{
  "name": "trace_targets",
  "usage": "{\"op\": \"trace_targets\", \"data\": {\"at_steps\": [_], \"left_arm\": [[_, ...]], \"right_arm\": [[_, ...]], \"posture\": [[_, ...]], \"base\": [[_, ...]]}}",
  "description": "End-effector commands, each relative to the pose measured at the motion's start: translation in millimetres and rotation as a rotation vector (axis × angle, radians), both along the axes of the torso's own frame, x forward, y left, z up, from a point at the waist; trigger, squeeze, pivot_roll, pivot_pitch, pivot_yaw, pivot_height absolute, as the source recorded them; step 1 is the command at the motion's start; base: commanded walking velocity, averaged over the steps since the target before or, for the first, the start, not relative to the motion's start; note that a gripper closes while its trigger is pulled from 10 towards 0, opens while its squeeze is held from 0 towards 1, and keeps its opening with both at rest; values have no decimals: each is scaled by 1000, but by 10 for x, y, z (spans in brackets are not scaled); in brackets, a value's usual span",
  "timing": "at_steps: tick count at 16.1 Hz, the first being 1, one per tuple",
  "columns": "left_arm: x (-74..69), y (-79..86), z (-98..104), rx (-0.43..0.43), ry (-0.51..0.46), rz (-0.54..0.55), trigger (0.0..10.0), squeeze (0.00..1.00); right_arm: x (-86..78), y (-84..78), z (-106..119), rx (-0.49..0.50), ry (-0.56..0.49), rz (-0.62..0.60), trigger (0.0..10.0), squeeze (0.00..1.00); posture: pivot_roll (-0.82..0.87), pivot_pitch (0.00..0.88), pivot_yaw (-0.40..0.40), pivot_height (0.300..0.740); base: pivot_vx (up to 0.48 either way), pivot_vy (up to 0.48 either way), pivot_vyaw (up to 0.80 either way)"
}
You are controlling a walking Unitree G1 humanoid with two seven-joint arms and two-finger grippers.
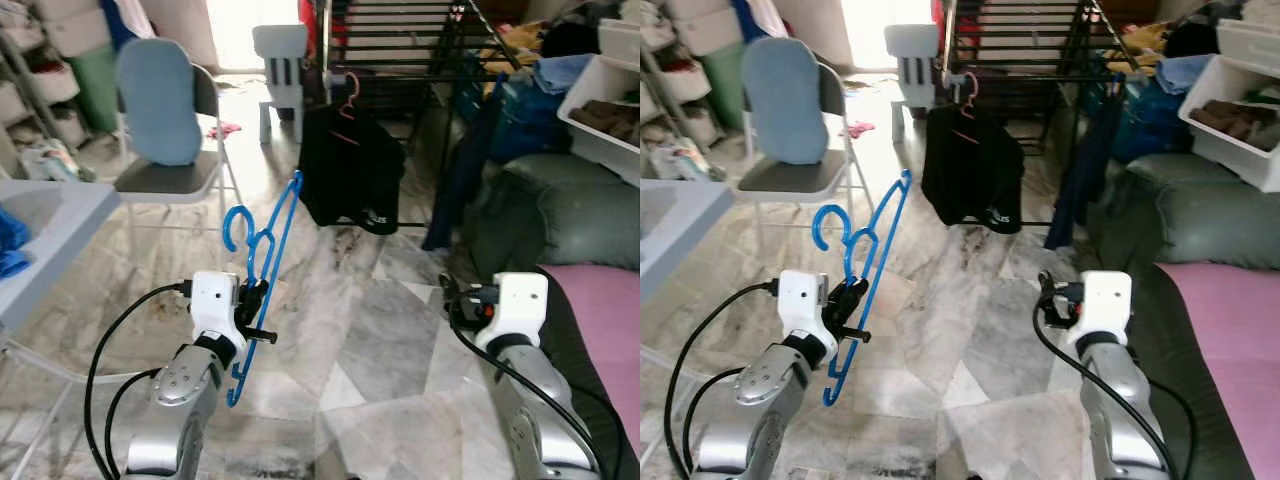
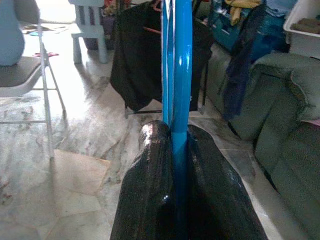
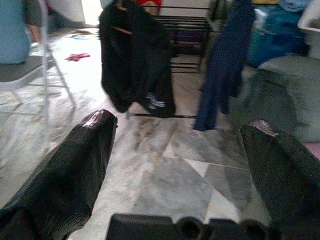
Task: Hang hanger
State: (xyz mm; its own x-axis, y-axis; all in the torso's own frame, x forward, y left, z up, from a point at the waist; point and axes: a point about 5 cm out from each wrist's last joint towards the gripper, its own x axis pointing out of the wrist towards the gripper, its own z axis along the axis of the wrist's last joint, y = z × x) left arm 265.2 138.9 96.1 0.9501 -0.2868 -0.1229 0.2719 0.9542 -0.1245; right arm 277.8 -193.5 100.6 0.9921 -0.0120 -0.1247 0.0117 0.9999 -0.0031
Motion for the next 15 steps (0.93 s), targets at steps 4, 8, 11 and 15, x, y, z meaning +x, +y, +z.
{"op": "trace_targets", "data": {"at_steps": [4, 8, 11, 15], "left_arm": [[33, -13, 39, -21, -28, 9, 10000, 0], [6, -33, 18, -31, -21, 2, 10000, 0], [8, -28, 10, -33, -10, 13, 10000, 0], [29, -16, -8, -30, 1, 29, 10000, 0]], "right_arm": [[43, 29, 58, -3, -6, 18, 10000, 0], [35, 70, 36, 5, 5, 32, 10000, 0], [29, 69, 25, 8, 11, 34, 10000, 0], [36, 81, 22, 7, 16, 48, 10000, 0]], "posture": [[-83, 0, -10, 740], [-83, 0, -7, 740], [-84, 0, -5, 740], [-82, 0, -9, 740]], "base": [[0, 0, -673], [0, 0, -769], [0, 0, -392], [0, 442, 0]]}}
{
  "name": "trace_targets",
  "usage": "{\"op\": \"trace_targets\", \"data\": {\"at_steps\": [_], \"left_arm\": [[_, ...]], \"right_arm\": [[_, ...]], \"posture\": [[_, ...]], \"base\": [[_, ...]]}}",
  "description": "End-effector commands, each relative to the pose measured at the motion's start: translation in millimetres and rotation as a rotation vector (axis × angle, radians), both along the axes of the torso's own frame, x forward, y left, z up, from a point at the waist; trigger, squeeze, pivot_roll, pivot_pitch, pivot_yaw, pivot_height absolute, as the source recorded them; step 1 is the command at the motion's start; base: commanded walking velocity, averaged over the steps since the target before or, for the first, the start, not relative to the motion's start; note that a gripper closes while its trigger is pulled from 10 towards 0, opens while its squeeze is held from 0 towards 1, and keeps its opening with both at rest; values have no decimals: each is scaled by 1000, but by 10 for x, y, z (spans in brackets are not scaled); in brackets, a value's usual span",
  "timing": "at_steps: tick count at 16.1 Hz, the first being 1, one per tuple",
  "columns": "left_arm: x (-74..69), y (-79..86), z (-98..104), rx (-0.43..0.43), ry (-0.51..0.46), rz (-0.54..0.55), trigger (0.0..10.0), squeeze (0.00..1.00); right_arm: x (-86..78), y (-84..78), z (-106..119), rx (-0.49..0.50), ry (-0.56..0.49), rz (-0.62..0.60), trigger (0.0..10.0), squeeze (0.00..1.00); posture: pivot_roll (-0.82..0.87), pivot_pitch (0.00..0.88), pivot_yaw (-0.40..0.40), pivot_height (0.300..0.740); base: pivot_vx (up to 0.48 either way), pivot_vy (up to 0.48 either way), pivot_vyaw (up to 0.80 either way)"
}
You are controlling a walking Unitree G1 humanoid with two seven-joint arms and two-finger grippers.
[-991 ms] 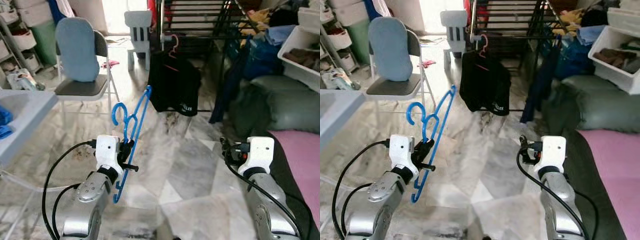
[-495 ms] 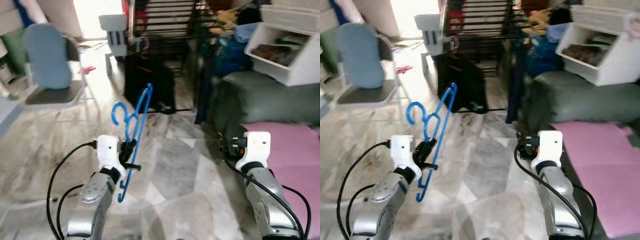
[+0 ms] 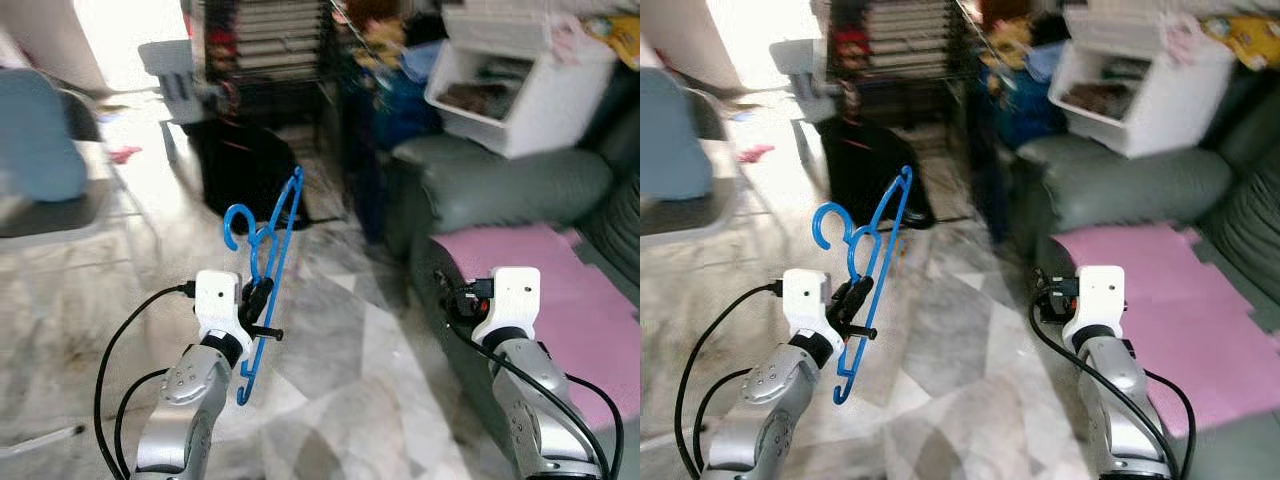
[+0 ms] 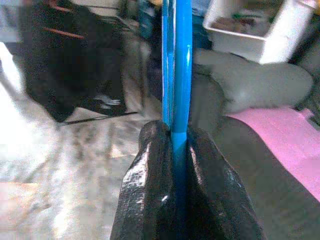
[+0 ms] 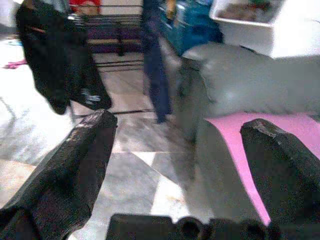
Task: Hang hanger
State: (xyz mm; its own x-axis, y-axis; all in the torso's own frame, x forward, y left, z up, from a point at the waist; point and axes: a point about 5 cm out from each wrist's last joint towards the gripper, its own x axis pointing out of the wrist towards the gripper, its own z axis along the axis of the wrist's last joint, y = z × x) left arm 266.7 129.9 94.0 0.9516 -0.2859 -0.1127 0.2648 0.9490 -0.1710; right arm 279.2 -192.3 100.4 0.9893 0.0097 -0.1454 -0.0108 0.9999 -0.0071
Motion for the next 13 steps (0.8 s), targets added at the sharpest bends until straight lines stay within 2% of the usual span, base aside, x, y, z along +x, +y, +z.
{"op": "trace_targets", "data": {"at_steps": [1, 6, 13], "left_arm": [[16, 75, 8, 20, 1, 27, 10000, 0], [34, 74, 14, 63, -15, 44, 10000, 0], [57, 41, 99, 52, -62, 24, 10000, 0]], "right_arm": [[26, 75, 30, 11, -6, 29, 10000, 0], [37, 82, 46, 15, -12, 37, 10000, 0], [37, 110, 50, 14, -20, 51, 10000, 0]], "posture": [[-83, 0, -9, 740], [-86, 0, -6, 740], [-83, 0, 1, 740]], "base": [[0, 480, 0], [0, 439, 0], [0, 0, 0]]}}
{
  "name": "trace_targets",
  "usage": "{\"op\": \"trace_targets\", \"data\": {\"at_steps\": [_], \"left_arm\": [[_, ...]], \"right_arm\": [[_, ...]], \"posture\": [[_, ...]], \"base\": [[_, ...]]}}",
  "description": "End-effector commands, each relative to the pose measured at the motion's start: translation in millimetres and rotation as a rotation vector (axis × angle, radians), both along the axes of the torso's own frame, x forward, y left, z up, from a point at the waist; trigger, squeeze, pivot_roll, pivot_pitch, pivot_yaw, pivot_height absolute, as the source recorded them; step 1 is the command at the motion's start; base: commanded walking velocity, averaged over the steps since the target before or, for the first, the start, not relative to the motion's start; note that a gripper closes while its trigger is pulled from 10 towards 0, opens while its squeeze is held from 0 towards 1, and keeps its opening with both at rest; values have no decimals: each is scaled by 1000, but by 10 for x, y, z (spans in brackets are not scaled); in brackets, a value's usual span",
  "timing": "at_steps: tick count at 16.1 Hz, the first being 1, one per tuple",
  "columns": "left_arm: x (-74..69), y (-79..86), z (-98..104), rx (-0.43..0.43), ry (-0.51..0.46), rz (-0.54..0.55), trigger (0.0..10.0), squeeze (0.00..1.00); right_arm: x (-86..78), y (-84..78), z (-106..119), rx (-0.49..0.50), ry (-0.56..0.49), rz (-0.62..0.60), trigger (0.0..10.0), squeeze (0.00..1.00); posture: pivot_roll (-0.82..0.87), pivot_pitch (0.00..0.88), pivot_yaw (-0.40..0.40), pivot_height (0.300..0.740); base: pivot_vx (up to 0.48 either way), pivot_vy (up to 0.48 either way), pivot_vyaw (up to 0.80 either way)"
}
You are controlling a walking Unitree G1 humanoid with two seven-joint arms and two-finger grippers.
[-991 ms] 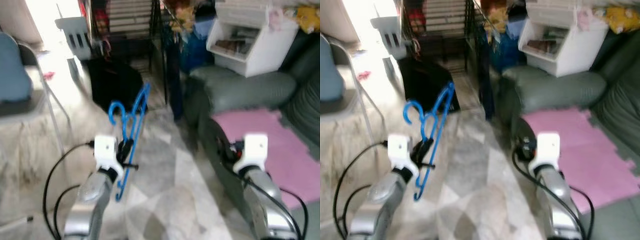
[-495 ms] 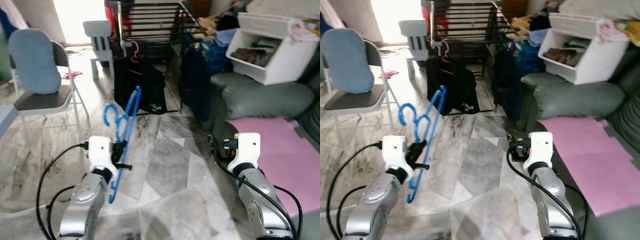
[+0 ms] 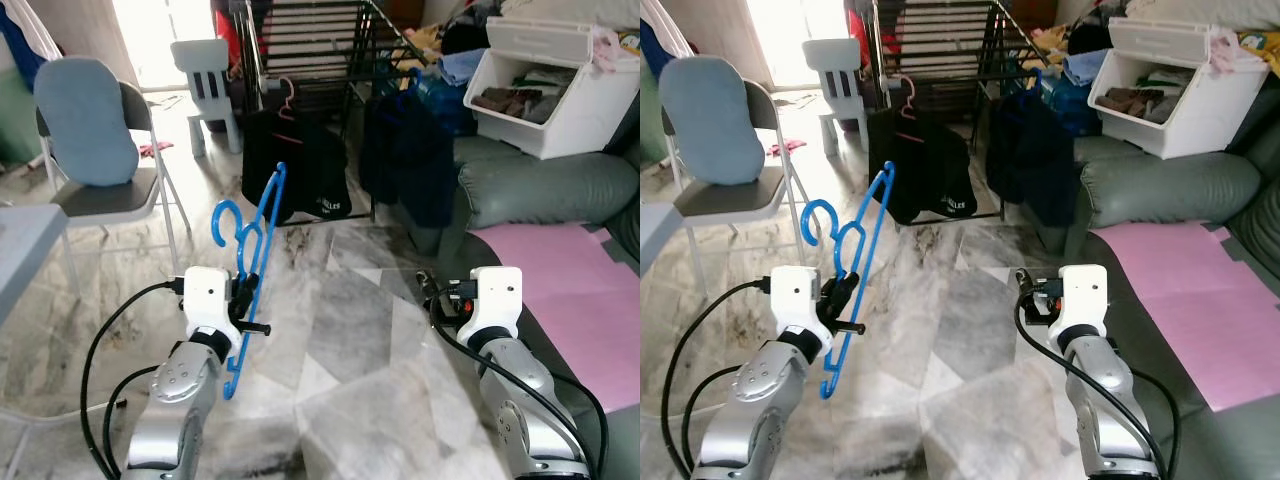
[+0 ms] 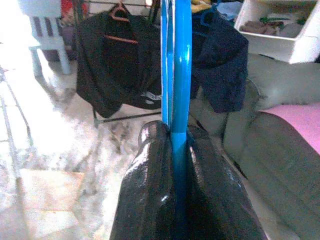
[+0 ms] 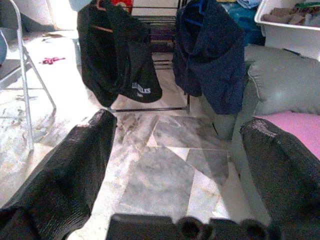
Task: Hang hanger
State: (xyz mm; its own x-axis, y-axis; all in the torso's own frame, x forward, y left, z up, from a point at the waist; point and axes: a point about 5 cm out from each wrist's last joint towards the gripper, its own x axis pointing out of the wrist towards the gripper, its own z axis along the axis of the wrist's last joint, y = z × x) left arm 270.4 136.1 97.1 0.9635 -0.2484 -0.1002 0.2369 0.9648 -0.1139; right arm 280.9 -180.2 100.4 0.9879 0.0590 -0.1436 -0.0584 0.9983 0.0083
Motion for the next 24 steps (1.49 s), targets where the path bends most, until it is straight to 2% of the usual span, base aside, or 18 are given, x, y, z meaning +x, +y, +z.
{"op": "trace_targets", "data": {"at_steps": [1, 10, 14, 19, 24], "left_arm": [[13, -7, 55, 9, -29, 0, 10000, 0], [27, 54, 8, 41, -5, 48, 10000, 0], [37, 64, 6, 46, -1, 56, 10000, 0], [28, 40, -22, 35, 17, 48, 10000, 0], [46, 50, -58, 59, 45, 77, 10000, 0]], "right_arm": [[15, 4, 47, -1, -18, 12, 10000, 0], [1, 123, 58, 14, -24, 107, 10000, 0], [-9, 142, 57, 13, -24, 115, 10000, 0], [-17, 154, 24, 8, -8, 118, 10000, 0], [-10, 168, 10, 2, 3, 124, 10000, 0]], "posture": [[-81, 0, 3, 740], [-84, 0, 1, 740], [-85, 0, 4, 740], [-85, 0, 2, 740], [-83, 0, 1, 740]], "base": [[307, 0, 0], [379, 0, 58], [429, 0, 545], [401, 0, 0], [58, 0, 0]]}}
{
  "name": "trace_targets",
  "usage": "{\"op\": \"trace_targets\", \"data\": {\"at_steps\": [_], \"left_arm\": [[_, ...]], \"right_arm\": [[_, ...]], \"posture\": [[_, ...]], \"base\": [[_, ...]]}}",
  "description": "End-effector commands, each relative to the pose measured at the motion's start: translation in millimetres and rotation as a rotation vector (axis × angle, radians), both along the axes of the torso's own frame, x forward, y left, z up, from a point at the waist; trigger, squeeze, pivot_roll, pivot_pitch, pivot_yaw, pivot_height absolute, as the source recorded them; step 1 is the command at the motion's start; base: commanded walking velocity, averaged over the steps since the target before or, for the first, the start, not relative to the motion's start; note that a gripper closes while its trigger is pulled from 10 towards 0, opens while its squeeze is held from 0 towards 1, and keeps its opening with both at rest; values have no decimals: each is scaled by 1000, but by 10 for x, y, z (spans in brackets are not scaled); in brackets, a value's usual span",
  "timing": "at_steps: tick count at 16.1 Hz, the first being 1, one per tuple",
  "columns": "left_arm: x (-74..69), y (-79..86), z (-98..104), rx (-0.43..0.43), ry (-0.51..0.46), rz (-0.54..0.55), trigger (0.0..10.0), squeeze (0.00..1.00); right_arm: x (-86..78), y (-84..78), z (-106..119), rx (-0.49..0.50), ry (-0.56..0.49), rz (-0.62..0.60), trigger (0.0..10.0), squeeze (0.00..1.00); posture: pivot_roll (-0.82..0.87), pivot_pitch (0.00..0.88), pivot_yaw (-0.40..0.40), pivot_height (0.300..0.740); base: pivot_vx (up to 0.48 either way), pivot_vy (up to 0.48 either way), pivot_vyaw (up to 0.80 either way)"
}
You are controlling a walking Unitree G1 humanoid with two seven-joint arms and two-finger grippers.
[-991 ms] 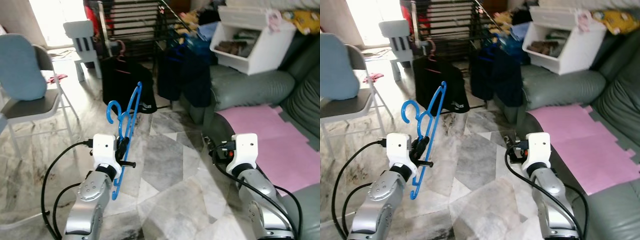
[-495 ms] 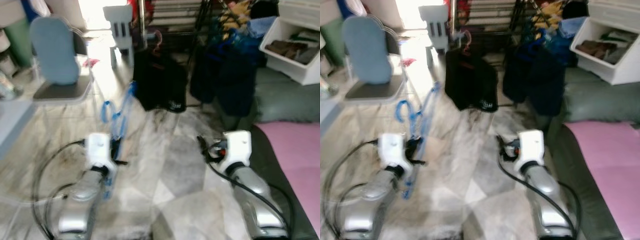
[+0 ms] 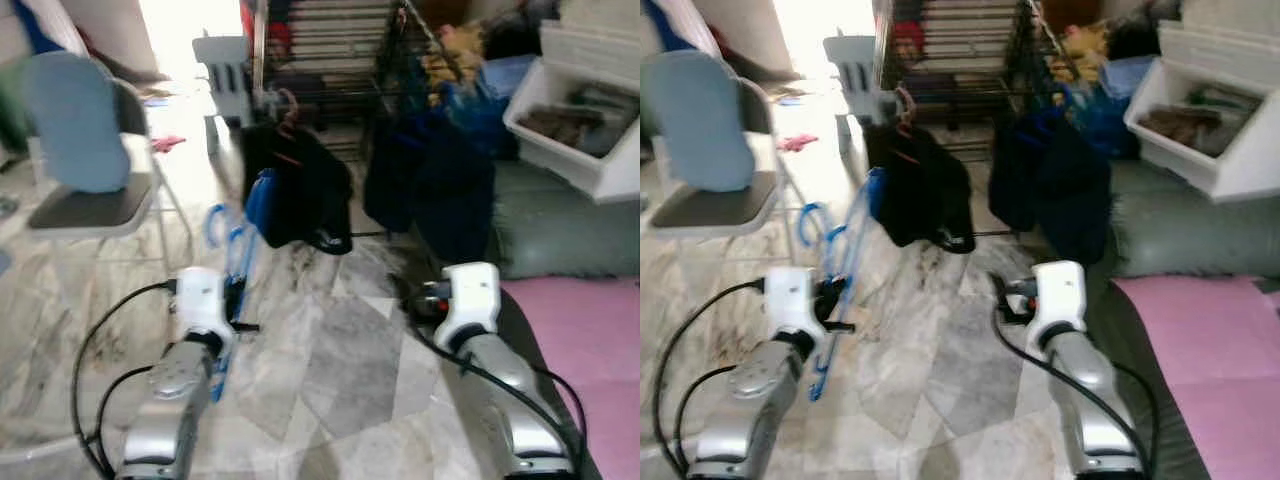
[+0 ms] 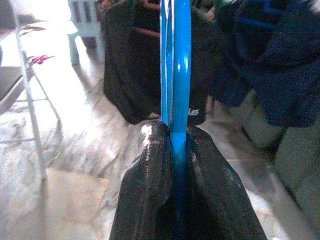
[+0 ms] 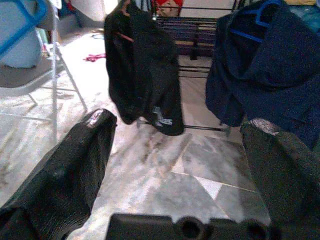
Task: Hang hanger
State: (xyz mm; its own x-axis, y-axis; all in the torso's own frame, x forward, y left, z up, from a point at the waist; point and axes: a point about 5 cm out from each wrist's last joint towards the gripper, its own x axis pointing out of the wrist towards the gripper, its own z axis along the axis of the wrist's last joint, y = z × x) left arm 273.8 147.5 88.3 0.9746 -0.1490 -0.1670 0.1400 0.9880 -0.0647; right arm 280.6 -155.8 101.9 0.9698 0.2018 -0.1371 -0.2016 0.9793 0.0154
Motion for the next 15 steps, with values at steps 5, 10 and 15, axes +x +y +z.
{"op": "trace_targets", "data": {"at_steps": [5, 10, 15], "left_arm": [[42, -65, -12, 16, 28, 7, 10000, 0], [53, -82, -16, 12, 39, 0, 10000, 0], [57, -86, -23, 20, 44, 4, 10000, 0]], "right_arm": [[3, -86, -21, -20, 16, -27, 10000, 0], [4, -84, -30, -24, 21, -28, 10000, 0], [7, -83, -53, -32, 29, -30, 10000, 0]], "posture": [[-82, 0, -1, 740], [-83, 0, 0, 740], [-82, 0, -1, 740]], "base": [[0, 0, 0], [0, 0, 0], [0, 0, 0]]}}
